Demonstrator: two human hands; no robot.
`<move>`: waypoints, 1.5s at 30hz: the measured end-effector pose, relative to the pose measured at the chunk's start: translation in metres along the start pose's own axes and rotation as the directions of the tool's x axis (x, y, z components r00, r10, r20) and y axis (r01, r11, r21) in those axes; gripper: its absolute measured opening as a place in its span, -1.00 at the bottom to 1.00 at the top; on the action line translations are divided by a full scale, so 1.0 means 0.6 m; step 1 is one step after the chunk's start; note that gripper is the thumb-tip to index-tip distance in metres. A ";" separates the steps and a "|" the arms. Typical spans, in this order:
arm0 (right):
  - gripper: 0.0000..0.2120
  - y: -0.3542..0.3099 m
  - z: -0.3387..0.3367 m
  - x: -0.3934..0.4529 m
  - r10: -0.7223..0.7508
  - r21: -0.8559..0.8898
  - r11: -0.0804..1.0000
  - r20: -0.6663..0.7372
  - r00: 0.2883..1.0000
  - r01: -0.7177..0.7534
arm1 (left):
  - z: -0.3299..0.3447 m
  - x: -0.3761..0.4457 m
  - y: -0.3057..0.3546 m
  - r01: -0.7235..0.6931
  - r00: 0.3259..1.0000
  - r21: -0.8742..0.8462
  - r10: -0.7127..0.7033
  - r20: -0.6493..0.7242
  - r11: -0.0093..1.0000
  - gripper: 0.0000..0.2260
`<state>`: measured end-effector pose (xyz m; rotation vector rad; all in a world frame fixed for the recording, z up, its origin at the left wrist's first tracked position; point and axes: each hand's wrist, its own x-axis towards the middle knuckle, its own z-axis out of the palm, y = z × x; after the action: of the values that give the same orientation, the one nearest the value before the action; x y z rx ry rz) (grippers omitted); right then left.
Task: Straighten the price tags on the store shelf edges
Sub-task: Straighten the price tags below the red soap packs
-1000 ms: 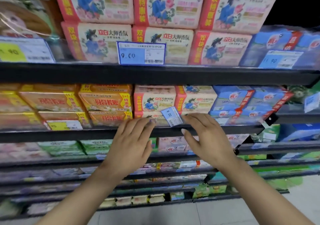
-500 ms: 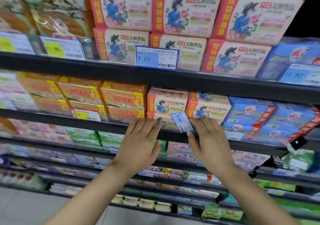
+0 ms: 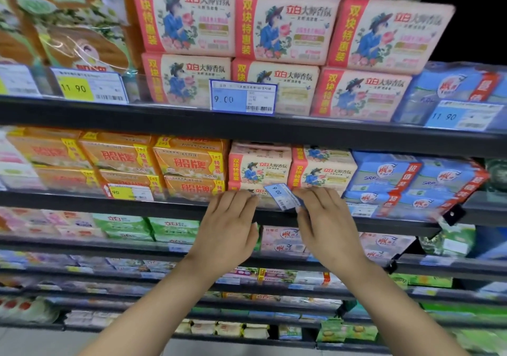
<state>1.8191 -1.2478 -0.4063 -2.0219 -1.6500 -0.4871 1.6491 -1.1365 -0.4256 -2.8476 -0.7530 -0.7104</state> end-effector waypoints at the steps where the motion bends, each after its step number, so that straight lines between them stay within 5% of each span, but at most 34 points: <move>1: -0.70 0.000 -0.002 0.000 -0.004 -0.004 1.000 0.003 1.000 0.004 | 0.002 0.000 -0.001 0.003 1.000 -0.003 -0.003 -0.002 1.000 -0.60; 12: -0.94 -0.017 0.006 0.017 0.017 0.040 0.999 -0.058 0.998 -0.014 | 0.007 0.000 -0.005 -0.015 0.999 -0.006 0.015 -0.037 1.000 -0.61; 25: -0.69 -0.025 0.023 0.016 -0.020 0.108 0.993 -0.139 0.990 0.035 | 0.006 0.002 -0.004 0.017 0.996 -0.002 -0.017 -0.091 1.000 -0.64; 45: -0.67 -0.022 0.034 -0.005 -0.086 0.004 0.996 -0.074 0.994 0.087 | -0.001 -0.009 -0.029 0.073 0.991 0.030 -0.070 -0.110 0.997 -0.70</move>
<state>1.8051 -1.2368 -0.4227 -1.9098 -1.6972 -0.5782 1.6360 -1.1239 -0.4278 -2.7374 -0.8456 -0.8470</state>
